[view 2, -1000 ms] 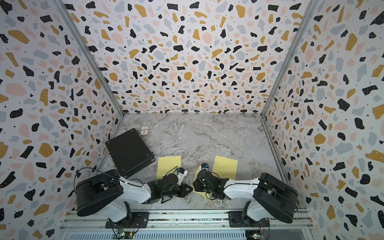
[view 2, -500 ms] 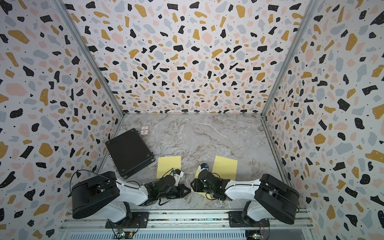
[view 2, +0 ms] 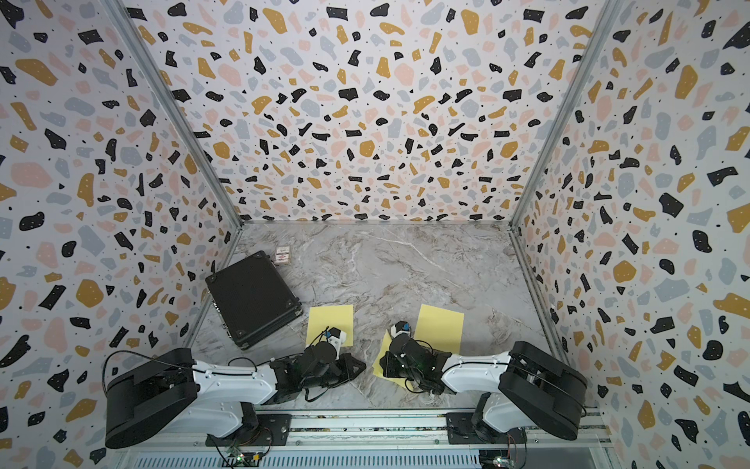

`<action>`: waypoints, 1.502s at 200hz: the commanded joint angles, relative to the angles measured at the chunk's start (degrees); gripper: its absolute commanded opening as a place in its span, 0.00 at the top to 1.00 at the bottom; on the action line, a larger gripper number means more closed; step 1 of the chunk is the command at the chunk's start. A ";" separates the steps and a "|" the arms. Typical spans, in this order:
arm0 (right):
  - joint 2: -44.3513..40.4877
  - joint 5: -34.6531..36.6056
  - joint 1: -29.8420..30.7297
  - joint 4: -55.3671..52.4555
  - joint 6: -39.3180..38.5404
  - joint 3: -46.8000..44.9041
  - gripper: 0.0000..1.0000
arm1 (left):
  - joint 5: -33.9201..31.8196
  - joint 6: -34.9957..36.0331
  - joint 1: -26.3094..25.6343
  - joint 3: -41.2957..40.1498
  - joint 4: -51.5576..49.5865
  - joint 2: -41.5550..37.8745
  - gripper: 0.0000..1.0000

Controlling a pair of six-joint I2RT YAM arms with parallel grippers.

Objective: Fold the square paper diagonally
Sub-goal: Fold the paper at the center of the board.

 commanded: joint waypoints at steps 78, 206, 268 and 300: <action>1.30 0.32 0.17 -5.72 0.52 -1.59 1.00 | -1.77 -6.83 -2.03 3.59 7.16 6.31 0.68; 1.31 0.04 0.17 -4.40 0.89 -2.56 1.00 | -1.73 -10.95 -3.59 4.91 14.65 12.41 0.68; -0.27 0.22 0.17 -5.63 0.70 -2.54 1.00 | -4.42 -8.46 -3.59 5.70 8.58 11.12 0.68; -0.37 0.28 0.17 -5.71 0.70 -2.47 1.00 | -5.67 -7.35 -3.64 6.87 5.71 10.32 0.68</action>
